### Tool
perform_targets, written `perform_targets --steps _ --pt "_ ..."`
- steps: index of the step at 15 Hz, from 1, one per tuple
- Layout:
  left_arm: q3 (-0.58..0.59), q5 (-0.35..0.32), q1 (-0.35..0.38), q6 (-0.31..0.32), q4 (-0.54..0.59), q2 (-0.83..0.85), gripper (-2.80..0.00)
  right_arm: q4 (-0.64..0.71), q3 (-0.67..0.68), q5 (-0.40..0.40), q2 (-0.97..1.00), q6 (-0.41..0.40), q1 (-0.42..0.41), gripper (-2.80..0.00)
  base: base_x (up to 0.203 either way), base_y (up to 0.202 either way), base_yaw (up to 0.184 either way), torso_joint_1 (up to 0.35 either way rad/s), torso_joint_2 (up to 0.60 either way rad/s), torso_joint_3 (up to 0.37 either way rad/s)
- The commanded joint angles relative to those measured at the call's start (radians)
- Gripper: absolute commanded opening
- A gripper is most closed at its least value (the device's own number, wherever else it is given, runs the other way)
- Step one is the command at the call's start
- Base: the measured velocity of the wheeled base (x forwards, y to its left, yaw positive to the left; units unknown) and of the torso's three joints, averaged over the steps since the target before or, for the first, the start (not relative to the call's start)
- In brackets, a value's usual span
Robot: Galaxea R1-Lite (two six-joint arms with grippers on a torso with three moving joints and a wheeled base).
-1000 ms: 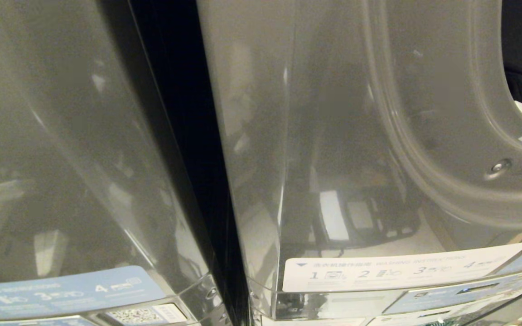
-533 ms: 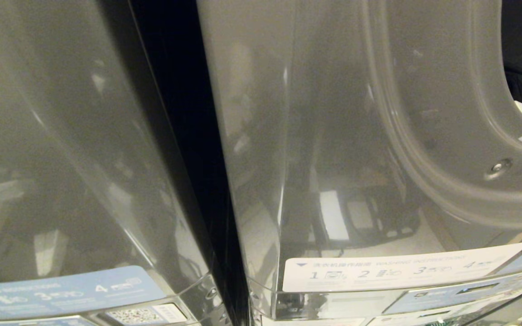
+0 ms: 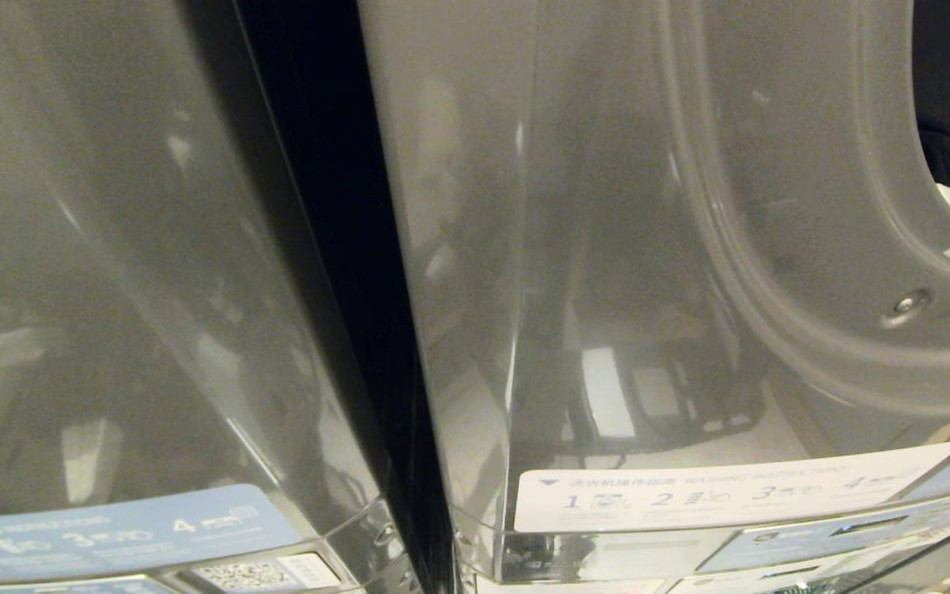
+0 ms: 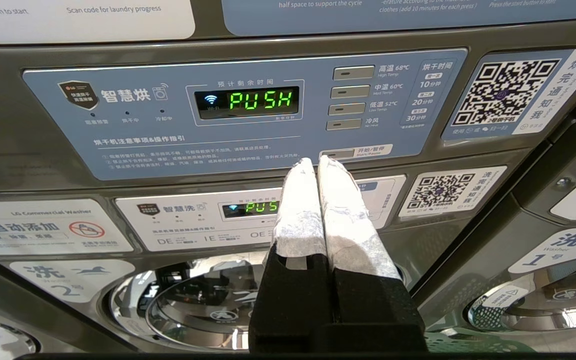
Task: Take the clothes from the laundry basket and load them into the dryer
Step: Close the dryer
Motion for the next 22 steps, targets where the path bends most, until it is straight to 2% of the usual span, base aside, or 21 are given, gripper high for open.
perform_targets --steps 1,22 --pt "0.0 0.001 0.0 0.0 -0.001 0.0 -2.8 0.0 0.0 0.0 0.001 0.0 0.0 -2.8 0.0 0.0 0.0 0.0 0.0 0.0" --pt "0.0 0.001 0.0 0.003 0.0 0.0 -2.8 -0.001 0.0 0.0 0.001 0.004 0.0 -2.8 0.0 0.0 0.0 0.0 0.0 0.0"
